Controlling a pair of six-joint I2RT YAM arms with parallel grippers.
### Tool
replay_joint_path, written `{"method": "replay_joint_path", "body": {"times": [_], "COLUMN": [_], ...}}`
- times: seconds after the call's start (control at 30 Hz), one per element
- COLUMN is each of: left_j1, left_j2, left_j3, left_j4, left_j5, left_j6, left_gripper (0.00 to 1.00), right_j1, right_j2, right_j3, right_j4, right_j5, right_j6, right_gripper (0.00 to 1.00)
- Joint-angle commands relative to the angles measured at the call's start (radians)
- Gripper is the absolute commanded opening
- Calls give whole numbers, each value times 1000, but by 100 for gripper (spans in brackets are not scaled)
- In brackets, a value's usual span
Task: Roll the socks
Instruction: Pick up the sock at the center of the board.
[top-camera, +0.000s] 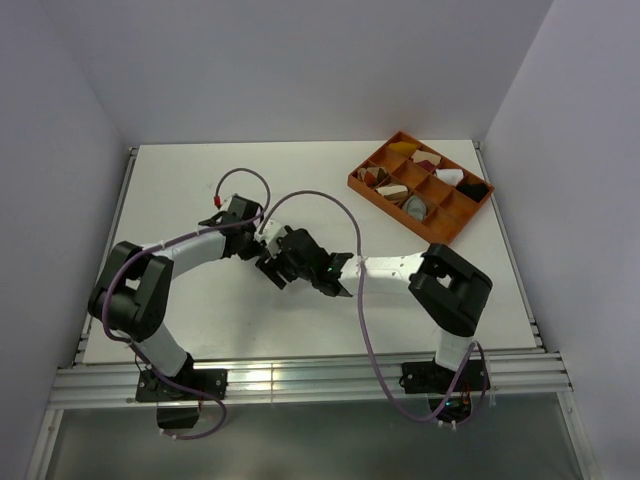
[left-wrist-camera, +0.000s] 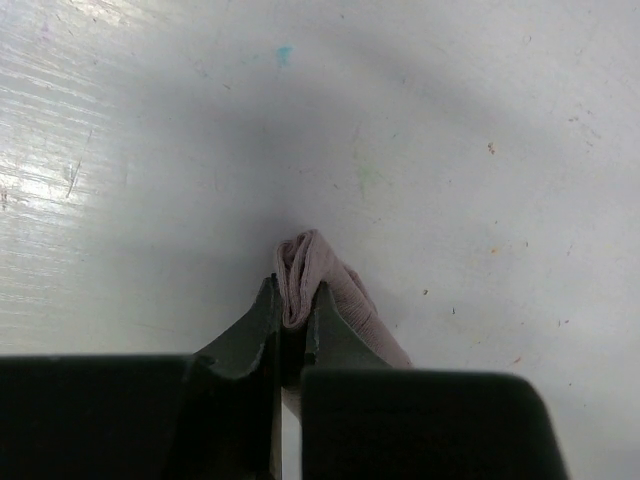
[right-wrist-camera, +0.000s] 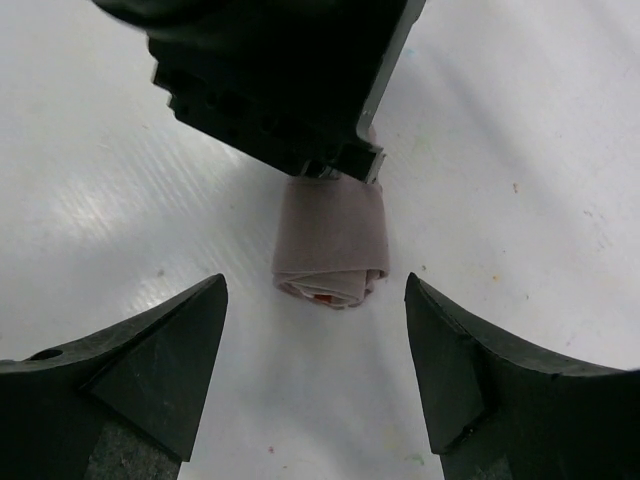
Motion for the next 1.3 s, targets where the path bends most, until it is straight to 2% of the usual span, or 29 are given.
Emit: {"method": "replay_joint_path", "body": {"times": [0.0, 0.27, 0.7, 0.83, 0.93, 0.97, 1.03, 1.07, 1.13, 1.17, 1.27], "left_j1": [-9, -11, -15, -18, -20, -20, -20, -20, -20, -20, -17], "left_j2": [36, 40, 56, 59, 56, 56, 53, 51, 44, 39, 13], "left_j3": [9, 22, 24, 24, 24, 24, 21, 21, 21, 21, 27], "left_j4": [-105, -116, -113, -107, -107, -106, -99, -98, -92, -90, -89], "left_j5": [5, 20, 43, 55, 60, 62, 69, 72, 77, 77, 75], "left_j6": [46, 51, 51, 51, 51, 52, 54, 52, 46, 43, 40], "left_gripper": [0, 0, 0, 0, 0, 0, 0, 0, 0, 1, 6], "right_j1": [27, 94, 125, 127, 127, 127, 127, 127, 127, 127, 124], "right_j2": [49, 144, 248, 281, 290, 291, 293, 291, 290, 285, 262], "right_j3": [44, 96, 170, 197, 196, 193, 190, 182, 173, 165, 142], "right_j4": [39, 49, 42, 16, 13, 10, -3, -4, -12, -15, -30], "right_j5": [129, 201, 276, 283, 275, 272, 264, 261, 252, 246, 214], "right_j6": [-103, -170, -217, -218, -214, -212, -207, -204, -203, -198, -183], "right_gripper": [79, 77, 74, 69, 58, 50, 39, 26, 16, 5, 0]}}
